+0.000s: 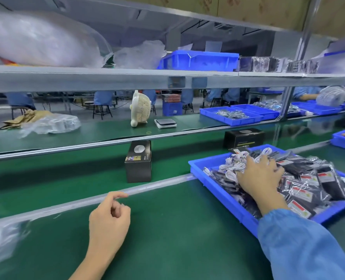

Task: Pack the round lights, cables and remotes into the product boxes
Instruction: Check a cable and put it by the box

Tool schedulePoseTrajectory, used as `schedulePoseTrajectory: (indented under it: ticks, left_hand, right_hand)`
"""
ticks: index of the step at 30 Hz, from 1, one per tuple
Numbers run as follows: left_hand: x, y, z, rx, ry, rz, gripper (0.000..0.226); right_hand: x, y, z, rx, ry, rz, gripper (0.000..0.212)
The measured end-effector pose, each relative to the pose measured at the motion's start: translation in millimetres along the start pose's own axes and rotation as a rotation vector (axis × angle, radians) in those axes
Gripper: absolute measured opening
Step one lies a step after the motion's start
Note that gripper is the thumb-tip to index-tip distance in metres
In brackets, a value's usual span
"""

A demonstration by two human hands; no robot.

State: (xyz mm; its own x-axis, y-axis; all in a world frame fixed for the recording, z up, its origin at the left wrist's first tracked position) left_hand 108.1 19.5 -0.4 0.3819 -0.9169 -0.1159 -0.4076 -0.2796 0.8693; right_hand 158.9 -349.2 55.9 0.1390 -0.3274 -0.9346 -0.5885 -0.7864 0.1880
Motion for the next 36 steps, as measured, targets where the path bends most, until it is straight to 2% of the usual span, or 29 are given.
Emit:
schedulePoseTrajectory:
  ticks: [2, 5, 8, 10, 12, 14, 16, 17, 20, 24, 28, 36]
  left_hand:
    - [-1, -2, -2, -0.017, 0.016, 0.036, 0.047]
    - [-2, -7, -7, -0.099, 0.02, 0.058, 0.046]
    - [-3, -11, -8, -0.172, 0.027, 0.054, 0.042]
    - [-3, -11, -7, -0.19, 0.02, 0.046, 0.04]
    - [-3, -9, -4, -0.188, -0.001, 0.03, 0.039]
    - [-3, -7, 1, -0.179, -0.029, 0.025, 0.039]
    - [-4, -4, 9, -0.18, -0.058, 0.011, 0.04]
    - [-4, -2, 12, -0.179, -0.066, 0.007, 0.04]
    - [-4, 3, 18, -0.183, -0.062, 0.018, 0.042]
    - [-3, -1, 17, -0.2, -0.021, 0.037, 0.045]
    - [-2, -4, 12, -0.252, -0.036, 0.074, 0.042]
    - [0, -1, 17, -0.257, -0.161, 0.046, 0.038]
  right_hand:
    - [2, 1, 2, -0.035, -0.118, 0.012, 0.041]
    - [1, -12, 8, -0.274, -0.03, -0.188, 0.038]
    - [-1, -16, 11, -0.403, -0.096, -0.249, 0.05]
    - [-4, -19, 13, -0.411, -0.084, -0.182, 0.053]
    - [-12, -27, 13, -0.48, -0.025, -0.025, 0.045]
    - [-27, -33, 2, -0.527, -0.139, 0.128, 0.039]
    - [-47, -35, -15, -0.466, -0.334, 0.282, 0.036]
    - [-55, -37, -24, -0.421, -0.369, 0.359, 0.03]
    - [-47, -50, -48, -0.313, -0.294, 0.348, 0.023]
    - [7, -55, -54, -0.224, -0.215, 0.076, 0.043]
    - [21, -64, -61, -0.255, -0.302, 0.137, 0.057]
    - [22, -61, -58, -0.255, -0.25, 0.125, 0.066]
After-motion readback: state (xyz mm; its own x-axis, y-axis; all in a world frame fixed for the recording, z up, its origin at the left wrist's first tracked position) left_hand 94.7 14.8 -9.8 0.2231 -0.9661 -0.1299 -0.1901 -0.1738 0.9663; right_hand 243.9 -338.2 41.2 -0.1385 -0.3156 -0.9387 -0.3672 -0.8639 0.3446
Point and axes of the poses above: each hand's wrist, its own z-axis away from the middle knuckle, its own x-axis out of the palm, y = z × x, the point moved 2 cm from there along -z, towards the middle knuckle, and after that the axes turned 15 degrees about z, right-handed, at the moved point
